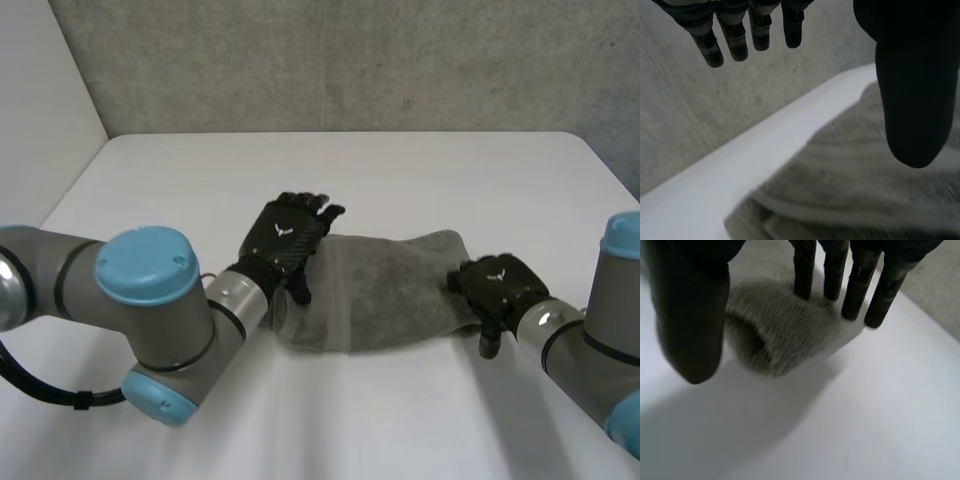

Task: Fold the laundry

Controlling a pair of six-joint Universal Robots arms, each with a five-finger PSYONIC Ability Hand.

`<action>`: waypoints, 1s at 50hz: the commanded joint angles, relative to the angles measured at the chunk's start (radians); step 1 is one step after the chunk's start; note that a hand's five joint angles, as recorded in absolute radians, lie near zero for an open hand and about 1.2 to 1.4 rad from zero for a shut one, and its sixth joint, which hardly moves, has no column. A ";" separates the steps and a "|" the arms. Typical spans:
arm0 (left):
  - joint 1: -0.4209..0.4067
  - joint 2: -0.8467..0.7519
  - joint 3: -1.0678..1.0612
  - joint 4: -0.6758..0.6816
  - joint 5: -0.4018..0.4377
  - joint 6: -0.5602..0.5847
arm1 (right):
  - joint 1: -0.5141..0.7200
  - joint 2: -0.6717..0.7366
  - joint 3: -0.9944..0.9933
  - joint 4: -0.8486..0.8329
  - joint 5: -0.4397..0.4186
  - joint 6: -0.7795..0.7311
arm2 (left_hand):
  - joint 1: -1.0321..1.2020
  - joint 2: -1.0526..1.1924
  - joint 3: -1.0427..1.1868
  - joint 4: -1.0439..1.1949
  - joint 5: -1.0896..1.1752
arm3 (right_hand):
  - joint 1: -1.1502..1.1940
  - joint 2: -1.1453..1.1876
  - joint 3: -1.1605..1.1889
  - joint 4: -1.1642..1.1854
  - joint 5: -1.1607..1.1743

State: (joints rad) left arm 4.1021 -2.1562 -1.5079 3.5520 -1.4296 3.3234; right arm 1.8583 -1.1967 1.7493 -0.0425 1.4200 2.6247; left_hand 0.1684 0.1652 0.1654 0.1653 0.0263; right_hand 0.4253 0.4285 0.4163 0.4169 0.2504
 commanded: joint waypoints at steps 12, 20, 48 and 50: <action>0.009 0.136 -0.012 -0.042 -0.022 0.004 | 0.024 0.000 -0.118 -0.123 0.013 -0.052 | 0.006 0.009 0.009 0.009 -0.026 | 0.971 0.968 0.980 0.979 0.971; 0.087 0.324 -0.077 -0.038 -0.026 0.004 | 0.322 0.101 -0.359 -0.071 0.004 -0.171 | 0.006 0.009 0.009 0.009 -0.026 | 0.971 0.968 0.980 0.979 0.971; 0.265 0.412 -0.154 -0.028 -0.014 -0.128 | 0.360 0.034 -0.415 -0.045 0.046 0.164 | 0.006 0.009 0.009 0.009 -0.026 | -0.251 -0.254 -0.242 -0.242 -0.250; 0.242 0.395 -0.141 -0.030 -0.015 -0.151 | 0.320 0.016 -0.394 -0.015 0.043 0.210 | 0.006 0.009 0.009 0.009 -0.026 | -0.251 -0.254 -0.242 -0.242 -0.250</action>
State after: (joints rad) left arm 4.3986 -1.7123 -1.6808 3.5219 -1.4448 3.2529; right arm 2.3255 -1.0707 1.2686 -0.1077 1.4614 2.6070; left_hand 0.1673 0.1647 0.1654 0.1650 0.0263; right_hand 0.2307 0.2373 0.2394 0.2504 0.0603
